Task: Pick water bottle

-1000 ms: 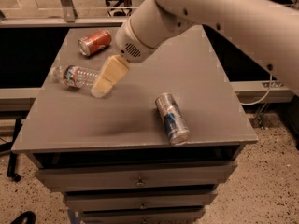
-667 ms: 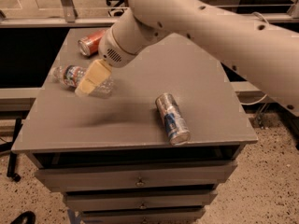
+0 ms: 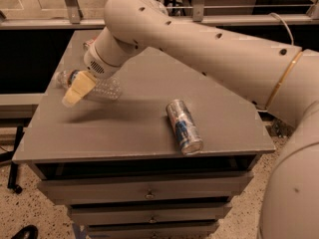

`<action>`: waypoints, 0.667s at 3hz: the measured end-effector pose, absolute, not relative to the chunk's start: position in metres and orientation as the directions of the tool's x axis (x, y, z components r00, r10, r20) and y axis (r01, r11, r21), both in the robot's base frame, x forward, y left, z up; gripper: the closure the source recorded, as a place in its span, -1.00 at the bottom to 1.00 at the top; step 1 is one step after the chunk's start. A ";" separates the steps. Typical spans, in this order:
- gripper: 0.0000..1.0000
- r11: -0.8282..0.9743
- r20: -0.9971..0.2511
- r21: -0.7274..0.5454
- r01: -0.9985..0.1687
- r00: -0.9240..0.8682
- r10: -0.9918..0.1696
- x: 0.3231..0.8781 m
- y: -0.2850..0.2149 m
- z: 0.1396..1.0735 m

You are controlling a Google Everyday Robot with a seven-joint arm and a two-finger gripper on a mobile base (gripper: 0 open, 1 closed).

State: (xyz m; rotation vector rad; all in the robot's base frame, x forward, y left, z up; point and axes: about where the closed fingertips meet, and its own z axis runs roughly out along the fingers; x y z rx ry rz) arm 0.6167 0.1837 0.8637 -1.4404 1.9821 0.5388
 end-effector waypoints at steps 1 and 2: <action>-0.48 0.325 -0.680 -0.045 -0.945 -0.210 -0.703 0.621 0.195 0.855; -0.03 0.332 -0.676 -0.063 -0.941 -0.205 -0.708 0.622 0.196 0.853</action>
Offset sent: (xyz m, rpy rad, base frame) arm 0.0080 0.0098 -0.0090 -0.0380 -0.0489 -0.0313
